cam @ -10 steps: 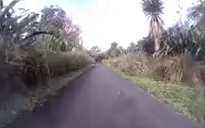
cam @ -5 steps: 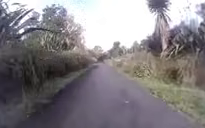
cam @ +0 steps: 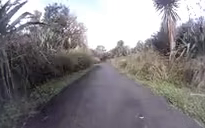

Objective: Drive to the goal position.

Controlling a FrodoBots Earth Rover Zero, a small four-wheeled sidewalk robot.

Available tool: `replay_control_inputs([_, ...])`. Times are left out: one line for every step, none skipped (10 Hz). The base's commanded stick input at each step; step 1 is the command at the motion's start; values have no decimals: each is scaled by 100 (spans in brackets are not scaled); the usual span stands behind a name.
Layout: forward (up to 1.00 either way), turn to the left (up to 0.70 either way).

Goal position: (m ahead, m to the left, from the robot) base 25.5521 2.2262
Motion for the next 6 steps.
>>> replay_control_inputs([85, -34])
replay_control_inputs([85, -34])
replay_control_inputs([85, -34])
replay_control_inputs([85, -34])
replay_control_inputs([85, -34])
replay_control_inputs([85, -34])
